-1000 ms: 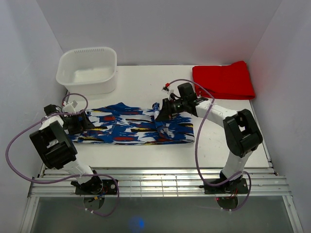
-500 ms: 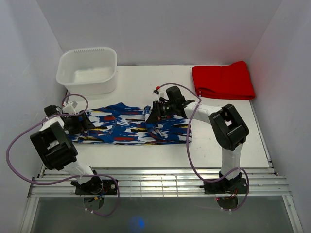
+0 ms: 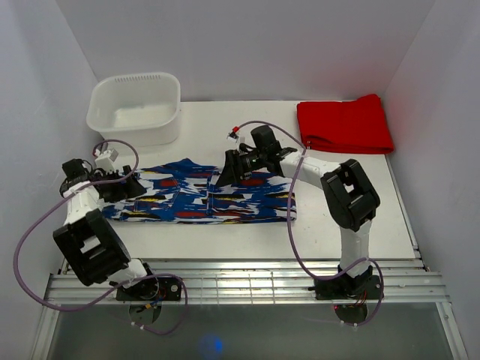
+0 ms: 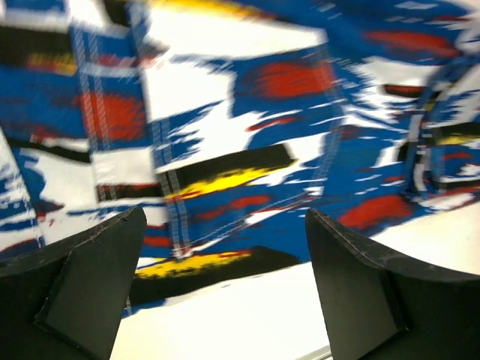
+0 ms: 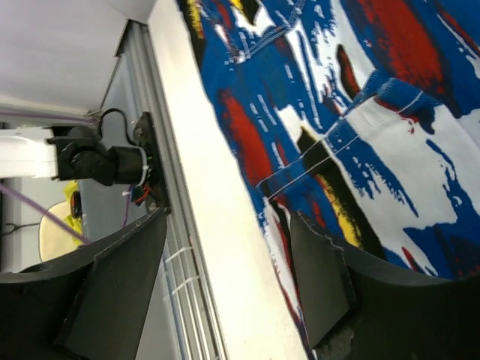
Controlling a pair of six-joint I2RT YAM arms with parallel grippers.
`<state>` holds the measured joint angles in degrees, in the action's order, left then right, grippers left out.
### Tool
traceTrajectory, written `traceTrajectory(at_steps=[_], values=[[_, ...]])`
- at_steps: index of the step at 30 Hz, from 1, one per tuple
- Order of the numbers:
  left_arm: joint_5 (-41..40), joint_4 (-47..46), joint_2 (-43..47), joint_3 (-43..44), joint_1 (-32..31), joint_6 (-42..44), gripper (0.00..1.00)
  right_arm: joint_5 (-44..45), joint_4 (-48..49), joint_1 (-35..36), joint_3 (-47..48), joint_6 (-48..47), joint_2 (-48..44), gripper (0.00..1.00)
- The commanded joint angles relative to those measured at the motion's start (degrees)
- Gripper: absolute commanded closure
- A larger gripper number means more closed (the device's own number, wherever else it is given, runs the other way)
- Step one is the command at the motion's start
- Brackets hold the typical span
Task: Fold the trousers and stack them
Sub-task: Fold the trousers
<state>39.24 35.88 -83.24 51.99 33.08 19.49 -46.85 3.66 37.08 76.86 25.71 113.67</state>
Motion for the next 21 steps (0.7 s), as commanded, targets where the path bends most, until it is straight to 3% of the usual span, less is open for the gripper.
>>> traceTrajectory(at_steps=[1,4,6,11,15,21], values=[[8.3,3.1,7.8,4.2,-3.5,2.0,0.02,-7.7,-7.3,-3.7,2.7,-8.2,-5.8,0.28],[9.6,3.4,10.6,5.8,-9.1,0.0,0.02,-7.9,-14.8,-9.1,0.5,-17.1,-10.6,0.34],[10.2,2.5,10.9,6.0,-14.0,-3.2,0.02,-5.0,-23.7,-12.5,-2.1,-22.3,-13.5,0.35],[11.8,-2.6,7.8,3.5,-25.3,-13.0,0.03,-2.9,-31.8,-27.1,-11.8,-32.4,-18.1,0.31],[8.6,-13.3,4.0,0.2,-35.2,-23.2,0.19,-1.7,-33.9,-34.3,-15.4,-35.2,-17.2,0.25],[-0.1,-18.7,-5.0,0.2,-40.2,-32.9,0.36,-3.7,-33.5,-35.8,-17.8,-36.0,-11.5,0.21]])
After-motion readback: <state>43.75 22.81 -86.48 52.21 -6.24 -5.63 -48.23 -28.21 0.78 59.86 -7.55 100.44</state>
